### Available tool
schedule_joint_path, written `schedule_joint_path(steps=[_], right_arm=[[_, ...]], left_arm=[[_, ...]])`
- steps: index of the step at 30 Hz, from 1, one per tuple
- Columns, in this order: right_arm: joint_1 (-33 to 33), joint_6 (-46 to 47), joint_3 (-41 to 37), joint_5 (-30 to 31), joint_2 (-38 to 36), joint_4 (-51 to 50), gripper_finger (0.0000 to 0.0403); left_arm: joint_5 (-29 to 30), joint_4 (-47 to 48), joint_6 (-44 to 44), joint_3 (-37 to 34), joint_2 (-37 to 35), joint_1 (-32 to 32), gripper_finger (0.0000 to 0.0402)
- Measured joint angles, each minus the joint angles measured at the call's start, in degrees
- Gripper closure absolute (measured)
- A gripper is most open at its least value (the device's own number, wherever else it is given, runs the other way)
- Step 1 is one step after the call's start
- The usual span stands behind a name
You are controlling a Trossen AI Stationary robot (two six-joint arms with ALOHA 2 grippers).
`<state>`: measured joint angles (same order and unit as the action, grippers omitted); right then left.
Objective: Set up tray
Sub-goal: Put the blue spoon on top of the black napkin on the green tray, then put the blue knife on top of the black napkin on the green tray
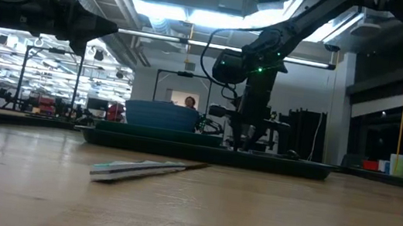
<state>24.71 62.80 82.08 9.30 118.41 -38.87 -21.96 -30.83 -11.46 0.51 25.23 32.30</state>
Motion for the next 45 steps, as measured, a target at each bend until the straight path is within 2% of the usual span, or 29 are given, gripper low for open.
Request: schedule_joint_path(steps=[11,20,28,33,35,40,43,45], right_arm=[[0.06,-0.06,0.00,0.02,0.00,0.02,0.0299],[0.65,-0.62,-0.02,-0.42,-0.98,-0.04,0.0295],[0.69,-5.25,3.82,-0.40,-3.36,-4.39,0.0295],[-0.03,-12.87,7.85,0.17,-5.41,-10.14,0.0295],[-0.98,-15.66,9.87,1.70,-6.71,-14.09,0.0295],[-5.84,-23.01,14.17,10.68,-12.23,-22.60,0.0299],[-9.84,-25.56,14.19,14.21,-16.52,-23.70,0.0320],[-13.05,-25.90,14.11,14.49,-18.91,-23.68,0.0341]], left_arm=[[0.00,0.10,0.00,0.00,0.00,0.02,0.0392],[0.00,1.07,0.02,0.00,0.01,0.01,0.0390],[-0.02,1.07,0.02,0.00,0.02,0.00,0.0393],[-0.22,1.11,0.02,0.00,0.00,0.00,0.0392],[-0.75,2.04,-0.15,0.00,0.00,0.00,0.0390],[-4.12,2.37,-1.95,0.00,-0.02,-1.25,0.0396],[-3.75,2.84,-2.09,0.00,0.04,-4.25,0.0400],[-2.94,2.99,-0.90,0.00,0.04,-6.78,0.0399]])
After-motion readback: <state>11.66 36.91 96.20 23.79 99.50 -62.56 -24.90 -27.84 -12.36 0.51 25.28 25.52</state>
